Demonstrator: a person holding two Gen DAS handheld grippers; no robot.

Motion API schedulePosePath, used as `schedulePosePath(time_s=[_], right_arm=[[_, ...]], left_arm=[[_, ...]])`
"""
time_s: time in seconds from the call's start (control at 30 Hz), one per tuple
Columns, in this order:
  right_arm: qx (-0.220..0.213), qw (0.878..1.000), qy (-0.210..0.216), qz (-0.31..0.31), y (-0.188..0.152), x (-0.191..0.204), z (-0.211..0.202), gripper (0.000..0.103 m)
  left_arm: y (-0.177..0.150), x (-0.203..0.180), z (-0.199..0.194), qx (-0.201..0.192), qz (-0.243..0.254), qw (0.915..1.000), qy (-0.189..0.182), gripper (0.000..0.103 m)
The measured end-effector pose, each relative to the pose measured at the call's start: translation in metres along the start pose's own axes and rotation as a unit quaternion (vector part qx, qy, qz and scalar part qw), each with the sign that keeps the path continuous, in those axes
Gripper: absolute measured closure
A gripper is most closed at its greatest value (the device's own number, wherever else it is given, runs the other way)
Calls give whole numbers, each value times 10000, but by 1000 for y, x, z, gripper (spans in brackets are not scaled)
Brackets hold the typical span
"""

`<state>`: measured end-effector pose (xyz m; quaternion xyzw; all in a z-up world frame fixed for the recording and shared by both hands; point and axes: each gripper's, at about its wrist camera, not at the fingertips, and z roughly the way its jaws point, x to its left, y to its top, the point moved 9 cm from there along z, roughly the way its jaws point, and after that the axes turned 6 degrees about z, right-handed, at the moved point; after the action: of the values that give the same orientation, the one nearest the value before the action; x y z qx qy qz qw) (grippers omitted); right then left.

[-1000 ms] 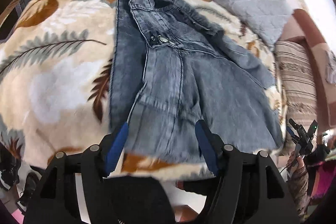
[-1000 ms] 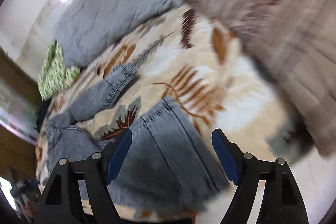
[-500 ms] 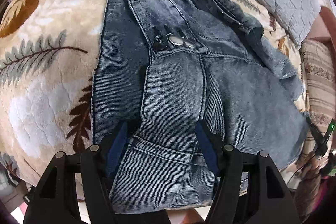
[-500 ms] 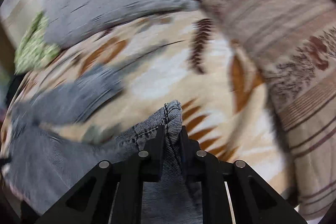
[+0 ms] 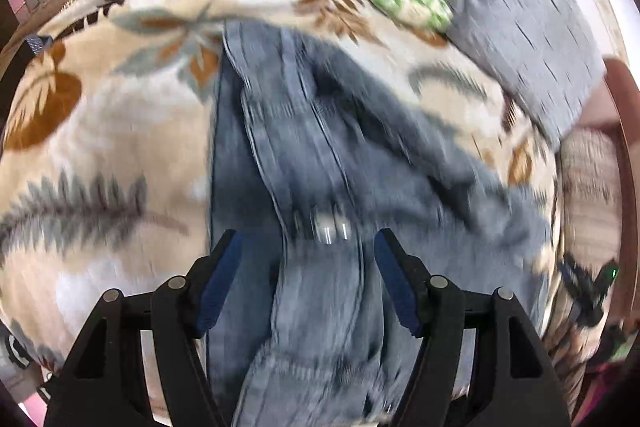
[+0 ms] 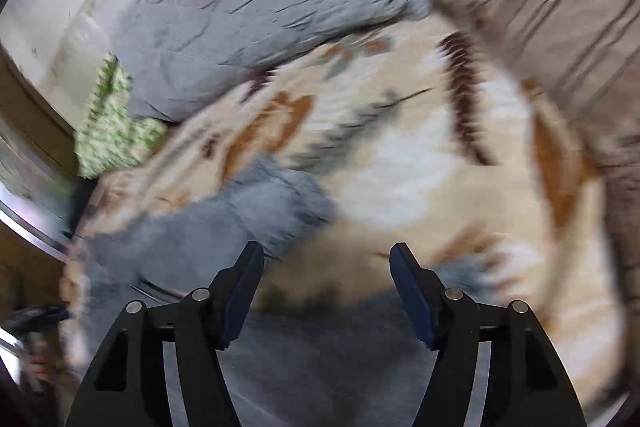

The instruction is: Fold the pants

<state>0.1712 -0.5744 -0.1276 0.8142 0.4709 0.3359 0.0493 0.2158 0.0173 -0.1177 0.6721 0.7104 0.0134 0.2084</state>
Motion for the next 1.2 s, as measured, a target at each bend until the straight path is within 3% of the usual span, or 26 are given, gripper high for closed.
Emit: schedulePosePath(time_s=[0.13, 0.23, 0.33, 0.4, 0.43, 0.47, 0.53, 0.57, 0.67, 0.7, 0.73, 0.87, 0.9, 0.93, 0.97, 1.0, 1.07, 1.1, 1.2], right_arm=[[211, 9979, 321, 521, 21, 9, 41, 36], [380, 9984, 110, 407, 36, 14, 72, 34], [988, 9941, 210, 400, 30, 19, 101, 32], [1096, 9938, 205, -14, 21, 29, 104, 41], [1077, 9937, 179, -240, 18, 34, 102, 70], [1070, 9932, 151, -431, 17, 41, 99, 80], [704, 9938, -69, -856, 31, 56, 84, 80], [447, 9939, -98, -1004, 42, 63, 74, 80], [-641, 9907, -402, -1129, 92, 67, 38, 81], [-817, 9885, -642, -1098, 105, 58, 36, 81], [-711, 9883, -871, -1031, 112, 44, 46, 81], [-13, 9822, -1694, -816, 101, -6, 89, 73], [80, 9832, -1718, -618, 98, -19, 91, 73], [64, 9875, -1523, -410, 99, -24, 90, 73], [-62, 9942, -1070, -97, 101, -26, 82, 73], [-146, 9964, -836, 50, 104, -26, 78, 65], [-210, 9992, -310, 147, 109, -16, 73, 38], [-137, 9997, -190, 29, 109, -7, 77, 28], [84, 9983, -383, -439, 108, 12, 100, 27]], left_arm=[[27, 11, 19, 78, -528, 9979, -356, 35], [42, 15, 25, 12, -769, 9953, -583, 35], [49, 3, 33, 85, -830, 9920, -945, 33], [54, -11, 48, 171, -682, 9923, -1022, 30], [57, -17, 56, 220, -647, 9930, -960, 30], [59, -22, 66, 284, -617, 9936, -904, 31], [70, -35, 86, 416, -559, 9948, -743, 33], [76, -42, 92, 410, -550, 9953, -690, 41], [95, -64, 102, 356, -392, 9971, -544, 45], [98, -68, 105, 341, -379, 9976, -476, 45], [101, -71, 107, 351, -387, 9974, -487, 45], [107, -65, 100, 353, -456, 9971, -498, 45], [108, -58, 93, 283, -458, 9976, -443, 45], [110, -49, 84, 166, -454, 9978, -444, 45], [111, -44, 78, 91, -438, 9979, -473, 45], [111, -36, 70, 32, -402, 9979, -514, 43], [108, -23, 62, 33, -337, 9979, -545, 40], [106, -17, 60, 63, -296, 9983, -507, 39], [100, -12, 59, 165, -329, 9977, -567, 39]])
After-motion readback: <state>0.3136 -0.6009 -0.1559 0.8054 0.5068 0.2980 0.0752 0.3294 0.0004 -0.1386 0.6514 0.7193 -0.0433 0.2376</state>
